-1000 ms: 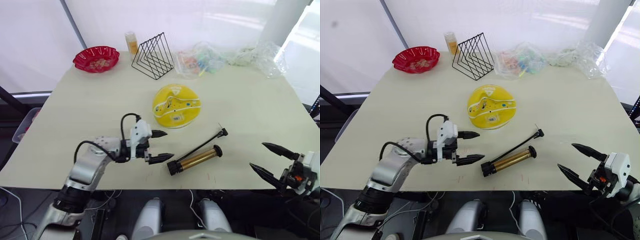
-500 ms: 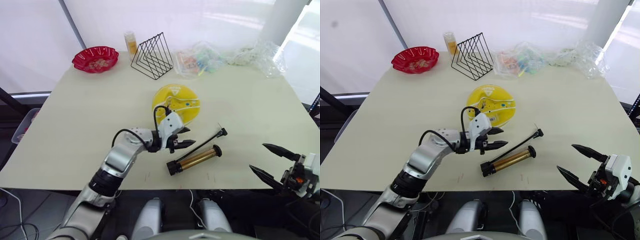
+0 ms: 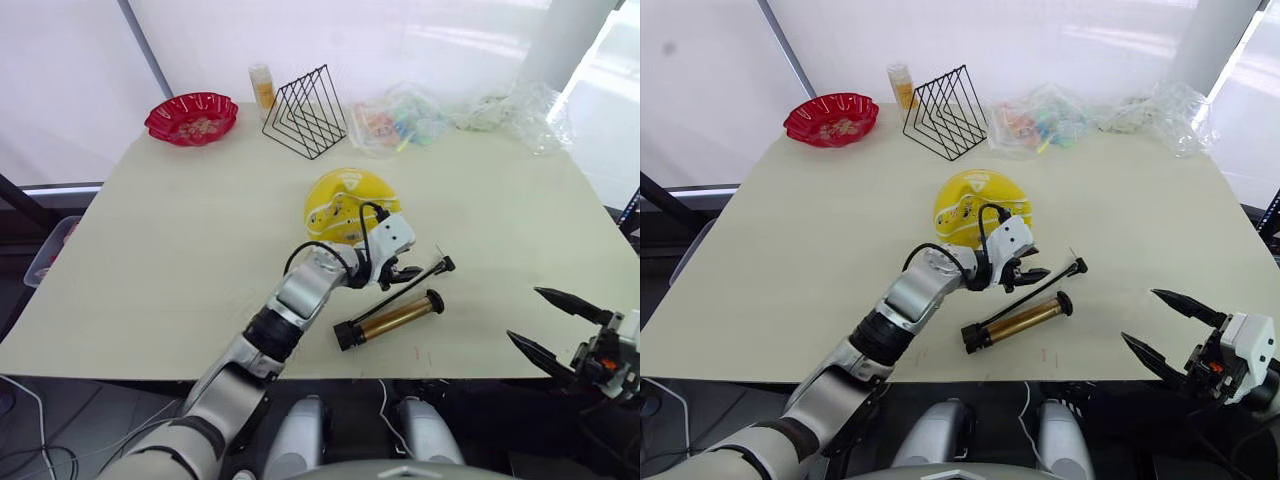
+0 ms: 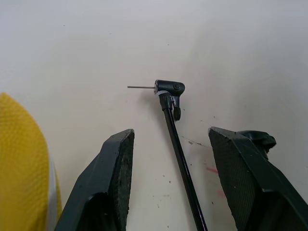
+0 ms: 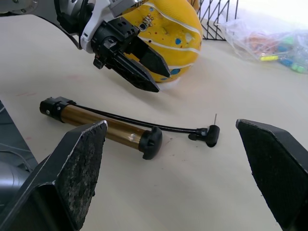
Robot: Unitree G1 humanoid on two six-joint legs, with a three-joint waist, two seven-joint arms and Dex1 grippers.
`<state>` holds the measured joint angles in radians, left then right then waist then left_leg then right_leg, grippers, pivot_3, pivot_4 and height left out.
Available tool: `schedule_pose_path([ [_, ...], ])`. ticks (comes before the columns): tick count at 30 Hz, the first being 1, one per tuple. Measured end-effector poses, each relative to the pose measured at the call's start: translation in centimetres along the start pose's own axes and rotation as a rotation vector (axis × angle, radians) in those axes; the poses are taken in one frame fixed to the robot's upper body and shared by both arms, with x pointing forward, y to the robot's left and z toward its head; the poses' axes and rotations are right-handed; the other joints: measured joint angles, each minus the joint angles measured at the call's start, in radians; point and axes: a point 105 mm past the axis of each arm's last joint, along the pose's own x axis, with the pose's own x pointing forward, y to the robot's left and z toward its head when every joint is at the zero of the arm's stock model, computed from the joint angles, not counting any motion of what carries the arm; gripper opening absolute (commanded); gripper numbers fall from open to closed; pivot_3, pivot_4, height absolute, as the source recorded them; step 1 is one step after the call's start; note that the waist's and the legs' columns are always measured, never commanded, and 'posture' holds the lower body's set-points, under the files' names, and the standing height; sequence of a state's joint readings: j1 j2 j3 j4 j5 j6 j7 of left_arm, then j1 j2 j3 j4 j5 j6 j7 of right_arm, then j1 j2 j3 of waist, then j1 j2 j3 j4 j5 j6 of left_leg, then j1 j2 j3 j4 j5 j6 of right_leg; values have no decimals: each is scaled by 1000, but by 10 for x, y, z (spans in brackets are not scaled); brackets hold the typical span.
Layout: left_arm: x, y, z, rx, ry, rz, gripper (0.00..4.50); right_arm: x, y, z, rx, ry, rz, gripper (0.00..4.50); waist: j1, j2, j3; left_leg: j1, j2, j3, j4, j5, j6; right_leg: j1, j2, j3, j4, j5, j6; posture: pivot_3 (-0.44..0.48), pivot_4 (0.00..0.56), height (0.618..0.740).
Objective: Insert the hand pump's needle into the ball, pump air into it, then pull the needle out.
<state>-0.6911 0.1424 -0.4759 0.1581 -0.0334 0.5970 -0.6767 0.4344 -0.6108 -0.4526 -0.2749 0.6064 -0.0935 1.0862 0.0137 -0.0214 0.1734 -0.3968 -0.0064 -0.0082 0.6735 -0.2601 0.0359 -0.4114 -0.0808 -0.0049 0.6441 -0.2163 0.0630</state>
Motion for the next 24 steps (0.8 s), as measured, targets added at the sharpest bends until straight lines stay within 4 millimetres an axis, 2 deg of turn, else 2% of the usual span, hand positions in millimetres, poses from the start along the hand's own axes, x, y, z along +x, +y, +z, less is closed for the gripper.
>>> schedule_pose_path([
  [12, 27, -9, -29, -4, 137, 16, 2609, -4, -2, 4, -16, -5, -15, 4500, 2, 0, 0, 0, 0, 0, 0, 0, 0, 0, 0, 0, 0, 0, 0, 0, 150, 737],
  [24, 58, -15, -34, 17, 188, 32, 2609, -6, -1, 3, -11, 8, -21, 4500, 3, 0, 0, -1, -1, 0, 0, 0, 0, 0, -1, 0, -1, 0, 1, 0, 150, 737],
])
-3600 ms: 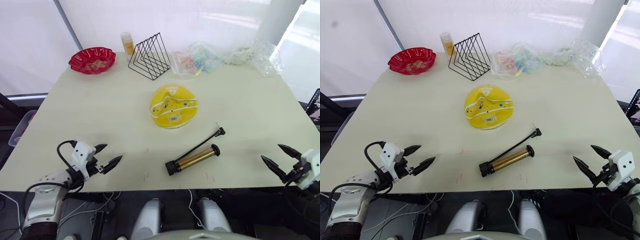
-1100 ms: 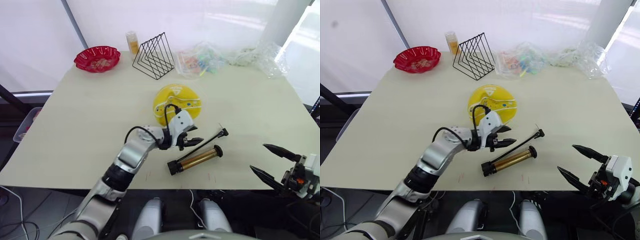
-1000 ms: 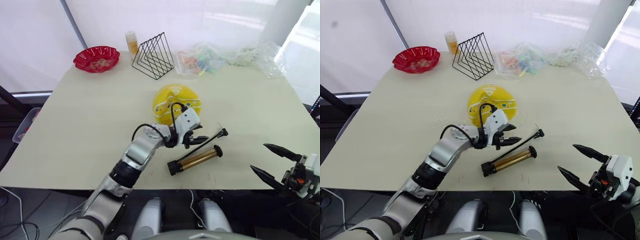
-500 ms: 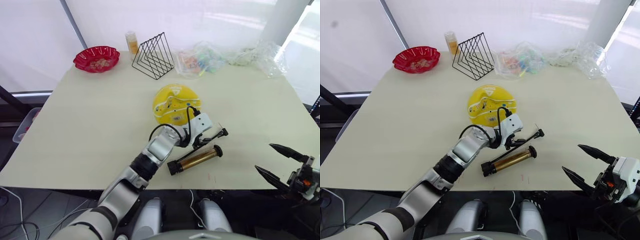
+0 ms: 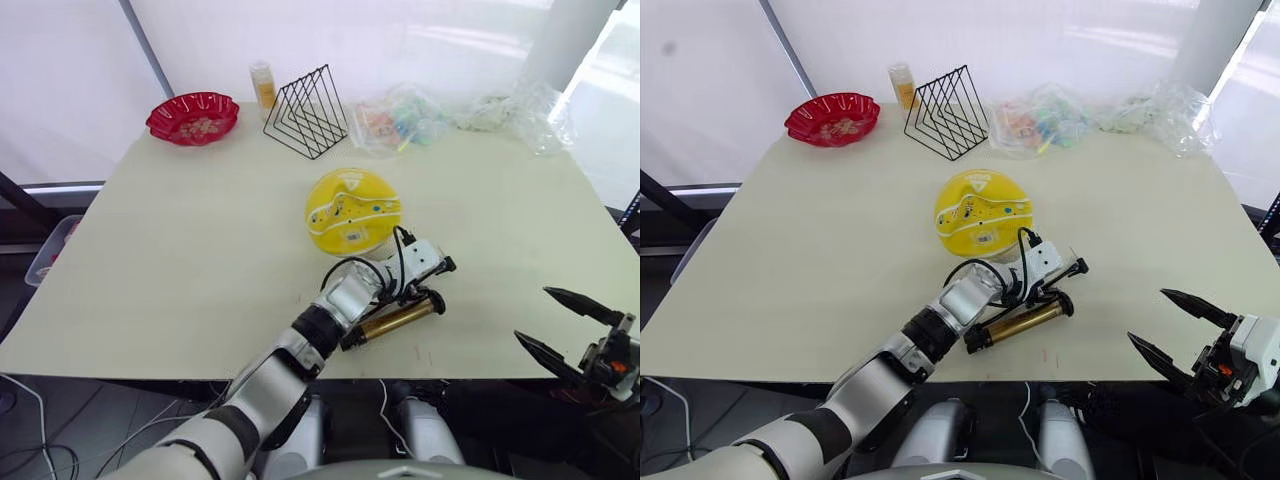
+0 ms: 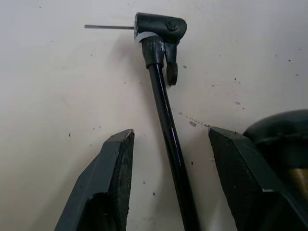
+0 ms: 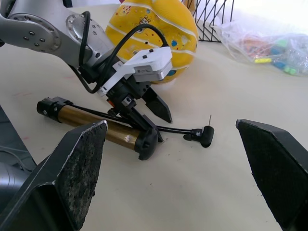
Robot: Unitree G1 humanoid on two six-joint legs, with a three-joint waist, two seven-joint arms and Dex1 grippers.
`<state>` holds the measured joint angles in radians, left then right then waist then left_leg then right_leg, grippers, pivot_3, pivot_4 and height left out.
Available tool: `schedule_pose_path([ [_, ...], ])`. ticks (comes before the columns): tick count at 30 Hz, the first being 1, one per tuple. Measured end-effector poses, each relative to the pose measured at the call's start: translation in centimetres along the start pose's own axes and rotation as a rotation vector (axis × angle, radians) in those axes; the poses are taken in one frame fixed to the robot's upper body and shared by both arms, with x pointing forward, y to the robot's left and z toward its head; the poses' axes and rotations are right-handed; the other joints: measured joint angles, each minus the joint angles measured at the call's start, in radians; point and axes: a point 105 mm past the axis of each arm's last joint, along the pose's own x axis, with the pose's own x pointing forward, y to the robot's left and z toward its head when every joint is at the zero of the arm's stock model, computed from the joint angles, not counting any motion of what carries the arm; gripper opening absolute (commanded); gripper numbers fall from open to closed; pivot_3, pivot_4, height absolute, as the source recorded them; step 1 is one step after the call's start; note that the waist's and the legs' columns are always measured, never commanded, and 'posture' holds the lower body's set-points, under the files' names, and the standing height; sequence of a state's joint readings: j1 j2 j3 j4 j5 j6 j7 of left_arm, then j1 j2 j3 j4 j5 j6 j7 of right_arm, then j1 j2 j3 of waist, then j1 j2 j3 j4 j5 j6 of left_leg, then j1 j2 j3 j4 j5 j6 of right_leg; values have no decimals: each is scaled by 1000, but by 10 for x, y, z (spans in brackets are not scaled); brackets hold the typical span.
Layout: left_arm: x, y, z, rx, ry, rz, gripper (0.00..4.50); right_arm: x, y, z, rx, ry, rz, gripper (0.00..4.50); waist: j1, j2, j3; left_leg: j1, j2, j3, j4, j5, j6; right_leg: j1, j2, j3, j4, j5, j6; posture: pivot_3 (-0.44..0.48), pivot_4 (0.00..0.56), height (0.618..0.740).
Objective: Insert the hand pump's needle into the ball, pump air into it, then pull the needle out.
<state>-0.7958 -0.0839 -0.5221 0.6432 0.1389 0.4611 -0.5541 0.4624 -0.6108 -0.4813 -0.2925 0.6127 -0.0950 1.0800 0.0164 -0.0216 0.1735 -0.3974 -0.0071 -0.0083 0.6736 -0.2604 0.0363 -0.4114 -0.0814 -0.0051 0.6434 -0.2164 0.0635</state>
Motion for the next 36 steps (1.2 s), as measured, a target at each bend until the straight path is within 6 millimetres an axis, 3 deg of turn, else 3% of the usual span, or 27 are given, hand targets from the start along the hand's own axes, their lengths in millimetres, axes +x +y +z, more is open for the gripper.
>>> schedule_pose_path([
  [7, 7, -1, 2, -2, -3, 14, 2609, 0, 0, -1, -4, 6, -1, 4500, 2, 0, 0, 0, 0, 0, 0, 0, 1, 1, -1, 0, 0, 0, 0, 0, 150, 737],
  [12, 7, -1, 3, -10, -11, 15, 273, 1, 0, 0, -8, 7, 0, 4500, 0, 0, -1, 0, 0, 0, 0, 0, 1, 1, 0, 0, 0, 0, 0, 0, 150, 737],
  [13, 6, 1, 2, -15, -11, 20, 88, 1, -1, 0, -10, 6, 1, 4500, 0, 1, -1, 0, 0, 0, 0, 0, 1, 1, 0, 0, 0, 0, 0, 0, 150, 737],
  [26, -5, 5, -1, 26, -65, 4, 88, 6, -7, 1, -22, -8, -29, 4500, -3, 1, -1, 0, 1, 0, 0, -1, 1, 0, 0, 0, 0, 0, 0, 0, 150, 737],
  [36, -38, 7, 26, 55, -315, -40, 88, 25, -16, 5, 39, -64, -116, 4500, -2, 2, -1, 0, 1, 2, 1, -2, 3, 0, -3, 2, -1, 1, 0, 0, 150, 737],
])
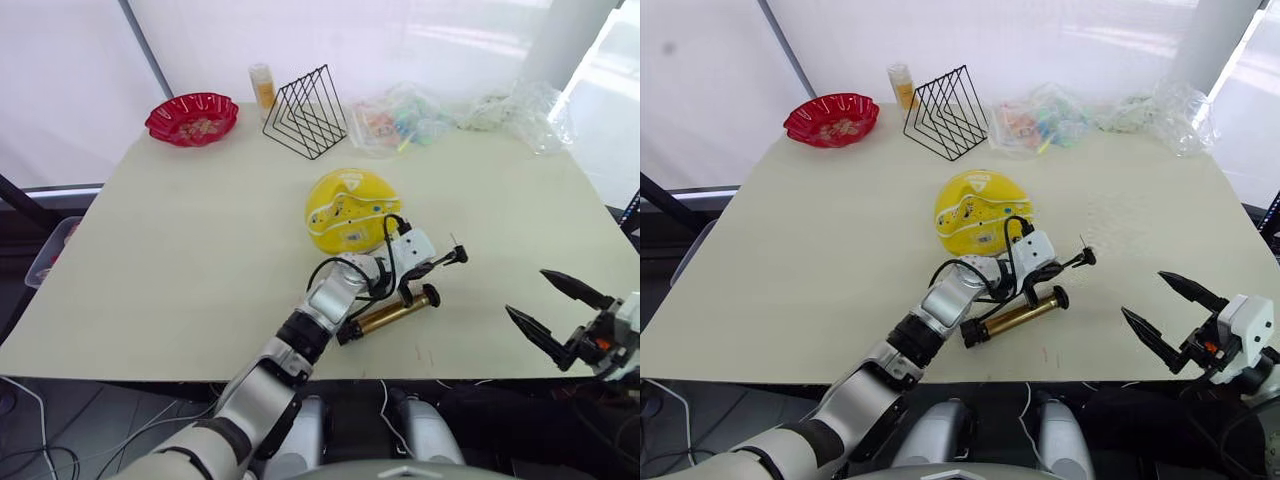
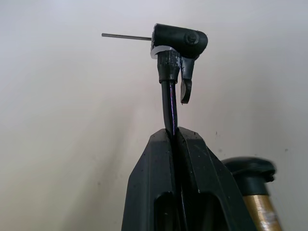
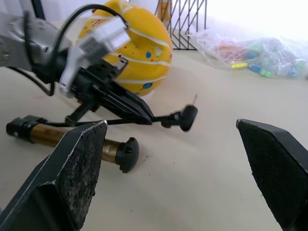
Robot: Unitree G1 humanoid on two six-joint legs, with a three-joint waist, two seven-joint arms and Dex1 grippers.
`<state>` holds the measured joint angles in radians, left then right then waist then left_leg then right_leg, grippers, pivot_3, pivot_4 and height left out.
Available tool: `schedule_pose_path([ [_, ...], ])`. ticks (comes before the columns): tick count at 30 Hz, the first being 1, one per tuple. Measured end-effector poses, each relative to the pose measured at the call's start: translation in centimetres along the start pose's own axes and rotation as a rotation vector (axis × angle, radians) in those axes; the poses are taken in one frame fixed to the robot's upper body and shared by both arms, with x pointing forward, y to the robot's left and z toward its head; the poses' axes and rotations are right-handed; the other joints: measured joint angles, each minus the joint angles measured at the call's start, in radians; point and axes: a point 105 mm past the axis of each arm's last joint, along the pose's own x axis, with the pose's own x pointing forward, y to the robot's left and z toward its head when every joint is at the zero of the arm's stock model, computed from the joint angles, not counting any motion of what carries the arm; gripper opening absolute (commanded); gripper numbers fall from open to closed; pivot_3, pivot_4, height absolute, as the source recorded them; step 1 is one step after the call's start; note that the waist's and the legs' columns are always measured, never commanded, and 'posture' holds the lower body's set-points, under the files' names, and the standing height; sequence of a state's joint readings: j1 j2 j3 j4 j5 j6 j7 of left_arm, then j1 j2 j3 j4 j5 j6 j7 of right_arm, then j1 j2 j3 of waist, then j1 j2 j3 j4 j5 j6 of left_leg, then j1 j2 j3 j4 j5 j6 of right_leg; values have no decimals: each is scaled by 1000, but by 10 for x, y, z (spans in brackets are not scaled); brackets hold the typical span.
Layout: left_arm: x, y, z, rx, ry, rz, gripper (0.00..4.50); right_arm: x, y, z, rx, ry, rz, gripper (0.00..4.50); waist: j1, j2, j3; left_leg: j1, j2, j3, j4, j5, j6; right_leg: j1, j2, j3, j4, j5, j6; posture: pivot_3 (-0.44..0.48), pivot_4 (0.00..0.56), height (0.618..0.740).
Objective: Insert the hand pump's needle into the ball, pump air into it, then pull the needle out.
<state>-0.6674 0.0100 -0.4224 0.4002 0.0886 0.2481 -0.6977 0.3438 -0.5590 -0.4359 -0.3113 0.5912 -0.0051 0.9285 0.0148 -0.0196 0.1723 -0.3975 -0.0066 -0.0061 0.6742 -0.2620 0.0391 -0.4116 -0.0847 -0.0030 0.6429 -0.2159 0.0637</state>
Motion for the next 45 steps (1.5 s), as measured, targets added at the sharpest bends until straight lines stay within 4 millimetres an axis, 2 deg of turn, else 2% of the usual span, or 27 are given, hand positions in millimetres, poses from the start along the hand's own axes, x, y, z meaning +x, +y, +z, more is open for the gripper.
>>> schedule_pose_path([
  [2, -4, 1, 2, -3, -27, -1, 88, 4, -1, 1, 13, -6, -17, 4500, 0, 0, 0, 0, 0, 0, 0, 0, 0, 0, 0, 0, 0, 0, 1, 0, 150, 737],
  [3, -12, 2, 3, 2, -67, 5, 88, 14, -3, 5, 55, -34, -56, 4500, -2, 0, 0, 0, 0, 2, 1, -1, 1, 0, 0, 1, 0, 0, 1, 0, 150, 737],
  [8, -23, 1, 1, 29, -138, 16, 88, 39, -2, 8, 233, -63, -139, 4500, 0, 0, 0, 0, 0, 4, 2, -1, 2, -1, -1, 3, 0, 1, 2, 0, 150, 737],
  [13, -27, 1, 2, 20, -180, 26, 88, 56, 3, 15, 380, -94, -175, 4500, 1, 0, 0, 0, 0, 6, 2, -3, 5, -1, -1, 4, -1, 1, 2, 0, 150, 737],
  [18, -26, -3, 8, 22, -230, 14, 88, 74, 11, 11, 591, -58, -189, 4500, 0, 0, 0, -1, 0, 6, 3, -3, 5, -1, -1, 4, -1, 1, 3, 0, 150, 737],
  [23, -26, -7, 10, 12, -258, -3, 88, 86, 17, 8, 675, -19, -190, 4500, -1, 0, 0, -1, 0, 3, 3, -3, 5, -1, 1, 3, 0, 1, 2, 0, 150, 737],
  [40, -26, -14, 10, -14, -286, -35, 88, 91, 19, 10, 700, -18, -179, 4500, -2, 0, 0, -1, 0, 3, 3, -3, 5, -1, 2, 3, 0, 1, 2, 0, 150, 737],
  [43, -26, -14, 10, -14, -287, -35, 0, 92, 20, 10, 701, -17, -174, 3802, -2, 0, 0, -1, 0, 3, 3, -3, 5, -1, 3, 3, 0, 1, 2, 0, 150, 737],
  [45, -26, -14, 11, -13, -289, -35, 0, 92, 21, 10, 700, -17, -171, 2841, -2, 0, 0, -1, 0, 3, 3, -3, 5, -1, 3, 3, 0, 1, 2, 0, 150, 737],
])
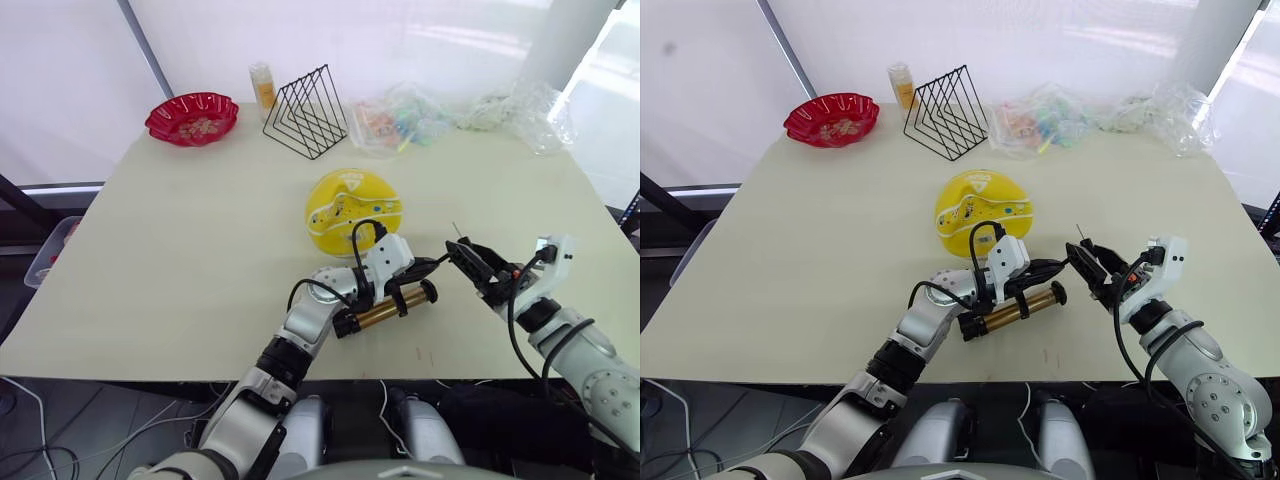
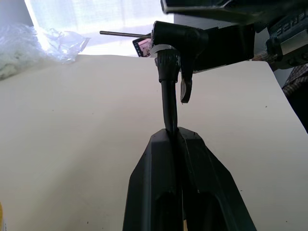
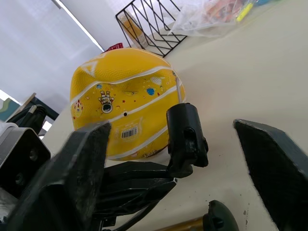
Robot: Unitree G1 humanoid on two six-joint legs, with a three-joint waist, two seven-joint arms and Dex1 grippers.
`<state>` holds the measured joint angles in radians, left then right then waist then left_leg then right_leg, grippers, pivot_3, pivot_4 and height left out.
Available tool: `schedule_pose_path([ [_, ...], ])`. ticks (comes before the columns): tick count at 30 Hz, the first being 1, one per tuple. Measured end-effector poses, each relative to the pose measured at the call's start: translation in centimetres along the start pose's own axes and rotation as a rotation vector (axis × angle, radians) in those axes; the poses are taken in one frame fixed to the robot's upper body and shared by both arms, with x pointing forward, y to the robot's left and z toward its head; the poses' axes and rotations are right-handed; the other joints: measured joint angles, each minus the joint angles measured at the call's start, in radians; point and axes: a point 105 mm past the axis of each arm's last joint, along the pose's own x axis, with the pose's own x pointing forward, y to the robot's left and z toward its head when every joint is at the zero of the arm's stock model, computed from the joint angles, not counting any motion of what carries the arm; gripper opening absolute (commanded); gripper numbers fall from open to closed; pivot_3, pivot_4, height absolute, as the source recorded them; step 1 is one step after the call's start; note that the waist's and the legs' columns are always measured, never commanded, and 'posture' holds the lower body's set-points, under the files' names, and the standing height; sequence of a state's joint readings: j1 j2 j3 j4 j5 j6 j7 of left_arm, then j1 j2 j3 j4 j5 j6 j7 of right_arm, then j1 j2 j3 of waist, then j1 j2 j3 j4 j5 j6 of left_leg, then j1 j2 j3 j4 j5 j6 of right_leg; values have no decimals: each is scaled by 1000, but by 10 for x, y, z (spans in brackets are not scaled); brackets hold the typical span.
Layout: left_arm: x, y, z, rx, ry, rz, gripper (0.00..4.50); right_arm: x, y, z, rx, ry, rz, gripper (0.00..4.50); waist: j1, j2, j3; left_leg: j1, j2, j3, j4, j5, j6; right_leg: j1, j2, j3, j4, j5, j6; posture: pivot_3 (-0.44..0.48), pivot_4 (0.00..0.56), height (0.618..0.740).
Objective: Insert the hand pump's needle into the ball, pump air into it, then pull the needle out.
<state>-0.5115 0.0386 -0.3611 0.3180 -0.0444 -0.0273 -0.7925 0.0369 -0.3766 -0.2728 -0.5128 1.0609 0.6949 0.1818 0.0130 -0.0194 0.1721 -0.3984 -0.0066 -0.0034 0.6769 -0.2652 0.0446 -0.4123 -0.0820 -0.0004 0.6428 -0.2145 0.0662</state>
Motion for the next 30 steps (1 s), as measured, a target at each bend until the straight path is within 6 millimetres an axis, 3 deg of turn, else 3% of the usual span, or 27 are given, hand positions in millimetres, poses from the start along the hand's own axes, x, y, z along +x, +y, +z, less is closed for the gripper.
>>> schedule_pose_path([
  [4, 0, 0, 1, 1, -2, 0, 0, 0, 0, -1, -1, 2, 4, 1068, 0, 0, 0, 0, 0, 0, 0, 0, 0, 0, 0, 0, 0, 0, 0, 0, 150, 737],
  [7, 0, 0, 0, 0, -1, 0, 0, 0, 0, -1, -6, 3, 4, 404, 0, 0, 0, 0, 0, 0, 0, 0, 0, 0, 0, 0, 0, 0, 0, 0, 150, 737],
  [15, -1, -2, 0, -23, -4, -12, 0, 0, 0, -2, -18, 7, 10, 404, 0, 0, 0, 0, 0, 0, 0, 0, 0, 0, 0, 0, 0, 0, 0, 0, 150, 737],
  [17, -3, -2, -1, -40, 2, -21, 544, 1, 1, -4, -28, 13, 13, 404, 0, 0, 0, 0, 0, 0, 0, 0, 0, 0, 0, 0, 0, 0, 0, 0, 150, 737],
  [18, -4, -1, -2, -45, 5, -25, 544, 1, 1, -5, -33, 19, 14, 404, 0, 0, 0, 0, 0, 0, 0, 0, 0, 0, 1, 0, 0, 0, 0, 0, 150, 737],
  [20, -6, -1, 1, -43, -1, -31, 1287, -1, 0, -7, -47, 19, 15, 404, 0, 0, 0, 0, 0, -1, 0, 0, 0, 0, 1, 0, 0, 0, 0, 0, 150, 737],
  [21, -6, 0, 1, -44, -3, -30, 1445, -1, 0, -7, -49, 18, 16, 404, 0, 0, 0, 0, 0, 0, 0, 0, 0, 0, 0, 0, 0, 0, 0, 0, 150, 737],
  [23, -8, 0, 2, -49, -3, -35, 2217, -2, 0, -7, -68, 19, 25, 404, 0, 0, 0, 0, 0, 0, 0, 0, 0, 0, 0, 0, 0, 0, 0, 0, 150, 737],
  [24, -9, 1, 4, -49, -4, -39, 2808, -3, 0, -7, -82, 21, 28, 404, 0, 0, 0, 0, 0, 0, 0, 0, 0, 0, 0, 0, 0, 0, 0, 0, 150, 737],
  [25, -11, 1, 6, -49, -10, -42, 3065, -4, 0, -7, -96, 24, 35, 404, 0, 0, 0, 0, 0, 0, 0, 0, 0, 0, 0, 0, 0, 0, 0, 0, 150, 737],
  [26, -13, 2, 9, -45, -13, -42, 3763, -5, -1, -7, -107, 28, 39, 404, 0, 0, 0, 0, 0, 0, 0, 0, 0, 0, 0, 0, 0, 0, 0, 0, 150, 737],
  [27, -15, 4, 11, -42, -16, -45, 4100, -6, 0, -7, -124, 33, 49, 404, 0, 0, 0, 0, 0, 0, 0, 0, 0, 0, 0, 0, 0, 0, 0, 0, 150, 737],
  [30, -27, 13, 25, -11, -35, -26, 4421, -12, 0, -6, -216, 57, 92, 404, -1, 0, 0, 0, 0, 0, 0, 0, 0, 0, 0, 0, -1, 0, 0, 0, 150, 737],
])
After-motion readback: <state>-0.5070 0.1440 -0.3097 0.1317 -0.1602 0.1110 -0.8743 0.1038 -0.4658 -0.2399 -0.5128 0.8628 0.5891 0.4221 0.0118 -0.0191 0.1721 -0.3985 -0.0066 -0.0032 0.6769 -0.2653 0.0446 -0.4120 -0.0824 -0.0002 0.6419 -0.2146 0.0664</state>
